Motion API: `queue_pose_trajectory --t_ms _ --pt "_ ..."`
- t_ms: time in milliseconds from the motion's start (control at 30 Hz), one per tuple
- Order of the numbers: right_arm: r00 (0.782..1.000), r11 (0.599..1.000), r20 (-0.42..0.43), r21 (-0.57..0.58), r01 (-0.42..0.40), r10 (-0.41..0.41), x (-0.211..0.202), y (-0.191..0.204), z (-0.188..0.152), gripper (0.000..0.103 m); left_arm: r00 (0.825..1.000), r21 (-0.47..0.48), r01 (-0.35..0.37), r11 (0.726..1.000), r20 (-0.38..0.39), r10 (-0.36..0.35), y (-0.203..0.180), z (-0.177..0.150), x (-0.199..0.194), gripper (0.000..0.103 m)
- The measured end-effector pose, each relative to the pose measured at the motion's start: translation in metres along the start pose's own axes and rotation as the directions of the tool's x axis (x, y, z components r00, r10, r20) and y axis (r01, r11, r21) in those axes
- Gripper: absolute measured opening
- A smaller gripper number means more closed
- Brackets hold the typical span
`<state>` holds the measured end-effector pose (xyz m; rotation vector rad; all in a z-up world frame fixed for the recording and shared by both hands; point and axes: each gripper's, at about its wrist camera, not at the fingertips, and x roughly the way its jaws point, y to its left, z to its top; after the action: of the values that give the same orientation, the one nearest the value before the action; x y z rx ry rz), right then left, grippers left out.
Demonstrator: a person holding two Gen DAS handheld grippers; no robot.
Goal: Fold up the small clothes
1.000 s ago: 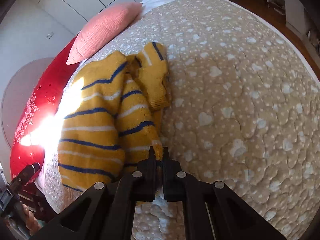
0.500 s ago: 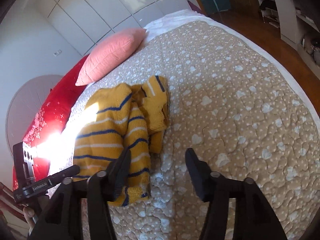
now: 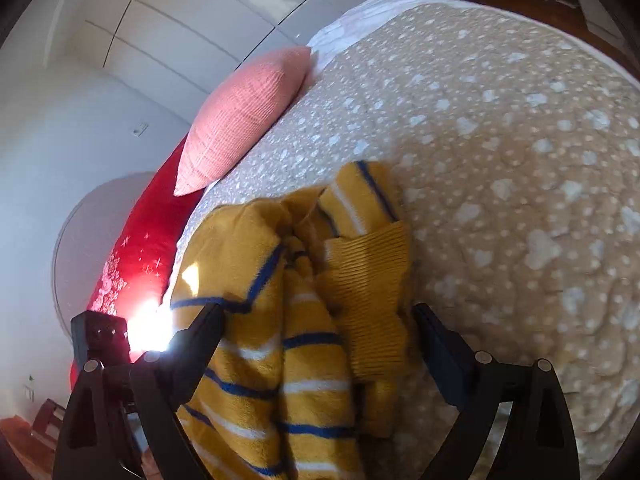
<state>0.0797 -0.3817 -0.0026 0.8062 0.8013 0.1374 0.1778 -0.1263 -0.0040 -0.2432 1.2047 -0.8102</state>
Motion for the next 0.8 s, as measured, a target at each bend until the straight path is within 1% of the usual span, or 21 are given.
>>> queue_pose_trajectory --t_ms 33,67,100,133,167,200,233,267,333,400,467,500,533,567,600,633,667,700,733,767,800 --pt "1.000 1.000 -0.026 -0.025 0.016 -0.016 0.009 0.009 0.000 0.092 1.000 0.016 -0.002 1.000 0.014 0.002 -0.006 0.000 0.000 0.094" --pt "0.998 0.997 -0.035 -0.058 0.042 -0.044 0.015 0.019 -0.001 0.081 1.000 0.012 0.007 1.000 0.020 -0.007 -0.010 0.000 -0.002 0.086" --pt "0.998 0.996 -0.038 -0.078 0.049 -0.052 0.018 0.028 -0.002 0.071 0.999 0.002 0.000 1.000 0.033 0.000 -0.012 0.000 -0.008 0.082" --pt "0.998 0.995 -0.035 -0.091 0.046 -0.049 0.019 0.038 -0.001 0.057 0.999 0.003 0.007 1.000 0.048 -0.007 -0.015 0.001 -0.015 0.074" --pt "0.999 0.992 -0.018 -0.114 0.046 -0.048 0.017 0.049 0.000 0.052 0.998 0.004 0.024 1.000 0.064 -0.024 -0.016 0.004 -0.025 0.066" --pt "0.999 0.989 -0.001 -0.145 0.040 -0.041 0.016 0.060 0.000 0.050 0.997 0.006 0.032 0.999 0.071 -0.033 -0.019 0.005 -0.035 0.064" --pt "1.000 0.983 0.009 -0.179 0.028 -0.027 0.015 0.073 0.001 0.049 0.997 0.015 0.021 1.000 0.080 -0.022 -0.023 0.008 -0.044 0.064" --pt "1.000 0.979 0.013 -0.205 0.017 -0.015 0.015 0.083 0.003 0.049 0.995 0.031 -0.012 0.999 0.102 0.009 -0.026 0.012 -0.052 0.064" --pt "1.000 0.971 0.020 -0.240 -0.010 0.016 0.020 0.097 0.004 0.049 0.984 0.066 -0.104 0.992 0.152 0.094 -0.033 0.019 -0.068 0.065" --pt "1.000 0.966 0.025 -0.257 -0.007 0.014 0.031 0.103 0.006 0.049 0.968 0.074 -0.201 0.977 0.167 0.187 -0.033 0.025 -0.069 0.067" --pt "0.999 0.971 0.021 -0.239 0.029 -0.024 0.047 0.096 0.008 0.054 0.949 0.039 -0.292 0.956 0.134 0.284 -0.024 0.027 -0.058 0.074" --pt "0.998 0.971 0.014 -0.230 0.069 -0.068 0.057 0.093 0.009 0.056 0.937 0.018 -0.338 0.941 0.101 0.335 -0.016 0.026 -0.048 0.074" --pt "0.990 0.966 0.005 -0.220 0.136 -0.138 0.067 0.084 0.008 0.061 0.921 0.001 -0.385 0.923 0.064 0.384 -0.006 0.023 -0.037 0.074" --pt "0.986 0.966 -0.005 -0.200 0.165 -0.169 0.073 0.074 0.008 0.069 0.918 -0.014 -0.394 0.919 0.040 0.394 0.002 0.018 -0.031 0.075" --pt "0.990 0.977 -0.013 -0.165 0.137 -0.141 0.074 0.067 0.009 0.072 0.938 -0.044 -0.343 0.938 0.040 0.344 0.009 0.012 -0.033 0.075" --pt "0.994 0.987 -0.023 -0.121 0.104 -0.108 0.069 0.060 0.009 0.072 0.954 -0.084 -0.291 0.953 0.043 0.295 0.014 0.007 -0.039 0.076" --pt "0.995 0.992 -0.023 -0.087 0.093 -0.095 0.061 0.056 0.008 0.072 0.963 -0.117 -0.258 0.959 0.045 0.265 0.019 0.001 -0.048 0.077" --pt "0.995 0.992 -0.011 -0.078 0.094 -0.095 0.051 0.056 0.008 0.072 0.967 -0.137 -0.240 0.961 0.054 0.250 0.021 -0.005 -0.057 0.077" --pt "0.994 0.990 0.011 -0.089 0.107 -0.106 0.040 0.060 0.009 0.072 0.966 -0.143 -0.237 0.961 0.074 0.249 0.021 -0.011 -0.067 0.077" --pt "0.992 0.987 0.038 -0.102 0.125 -0.122 0.028 0.065 0.009 0.072 0.960 -0.135 -0.247 0.959 0.098 0.262 0.018 -0.017 -0.078 0.077" --pt "0.991 0.986 0.064 -0.112 0.127 -0.121 0.016 0.072 0.011 0.072 0.950 -0.123 -0.273 0.954 0.120 0.287 0.015 -0.023 -0.089 0.077"
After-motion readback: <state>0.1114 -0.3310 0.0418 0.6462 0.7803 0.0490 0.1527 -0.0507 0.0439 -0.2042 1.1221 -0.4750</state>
